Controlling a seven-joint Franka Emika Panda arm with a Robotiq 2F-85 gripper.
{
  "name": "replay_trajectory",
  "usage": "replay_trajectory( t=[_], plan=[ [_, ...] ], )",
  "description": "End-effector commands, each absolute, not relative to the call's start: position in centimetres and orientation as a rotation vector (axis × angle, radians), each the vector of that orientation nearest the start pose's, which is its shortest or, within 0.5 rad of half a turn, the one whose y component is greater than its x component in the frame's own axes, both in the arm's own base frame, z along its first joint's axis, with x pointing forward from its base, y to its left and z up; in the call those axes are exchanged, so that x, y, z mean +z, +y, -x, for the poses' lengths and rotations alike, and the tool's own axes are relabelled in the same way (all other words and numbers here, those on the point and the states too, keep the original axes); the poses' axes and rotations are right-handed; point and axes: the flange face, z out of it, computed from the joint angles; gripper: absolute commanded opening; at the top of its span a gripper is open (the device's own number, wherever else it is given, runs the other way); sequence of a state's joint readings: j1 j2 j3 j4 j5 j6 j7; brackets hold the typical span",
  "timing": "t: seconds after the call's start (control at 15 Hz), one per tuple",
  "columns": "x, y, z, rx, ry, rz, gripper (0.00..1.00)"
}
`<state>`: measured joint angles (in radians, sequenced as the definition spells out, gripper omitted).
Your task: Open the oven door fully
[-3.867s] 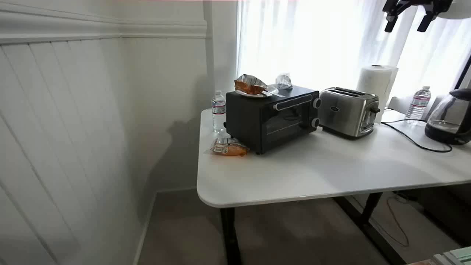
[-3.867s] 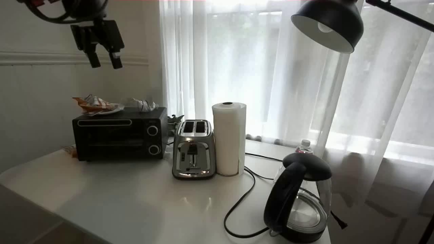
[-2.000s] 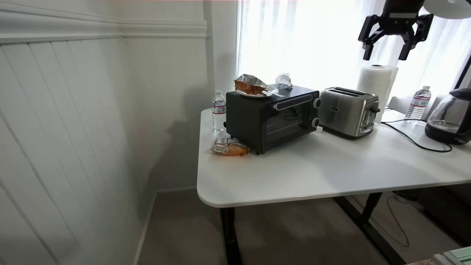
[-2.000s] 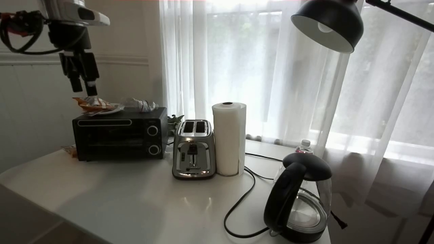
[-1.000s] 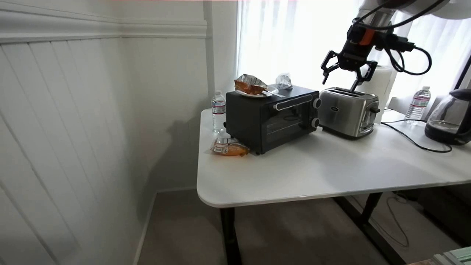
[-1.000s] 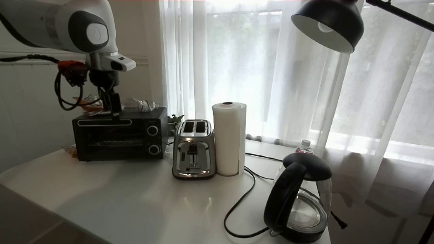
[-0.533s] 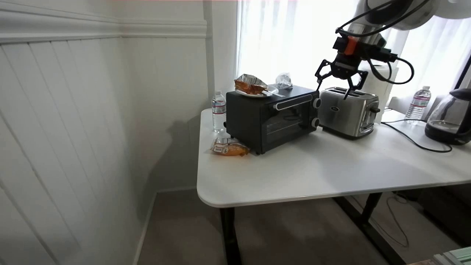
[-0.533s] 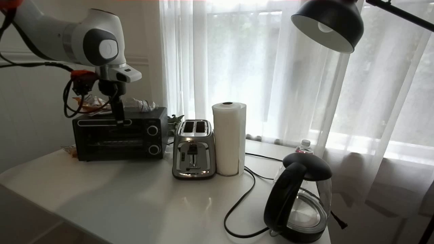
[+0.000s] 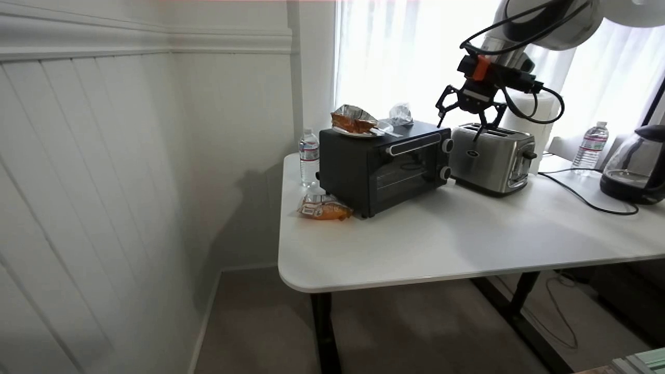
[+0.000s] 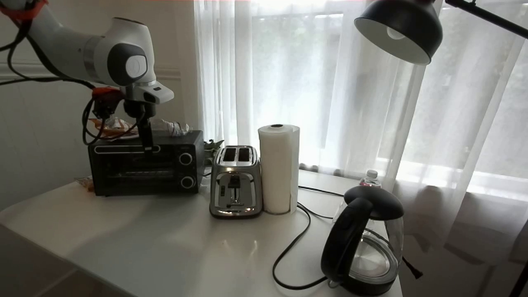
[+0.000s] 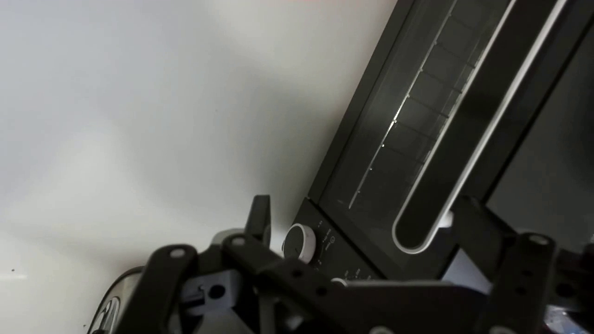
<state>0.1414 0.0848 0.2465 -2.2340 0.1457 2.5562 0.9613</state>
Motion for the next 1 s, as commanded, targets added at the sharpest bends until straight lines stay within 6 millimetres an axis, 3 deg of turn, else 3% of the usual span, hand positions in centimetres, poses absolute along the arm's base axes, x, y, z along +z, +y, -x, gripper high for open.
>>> replay_trajectory(
  t=[0.0, 0.53, 0.93],
  plan=[
    [35.9, 20.7, -51.7, -0.166, 0.978, 2.728, 1.00],
    [34.9, 19.9, -53.0, -0.163, 1.143, 2.654, 1.00],
    [34.8, 20.8, -53.7, -0.185, 1.199, 2.577, 1.00]
  ],
)
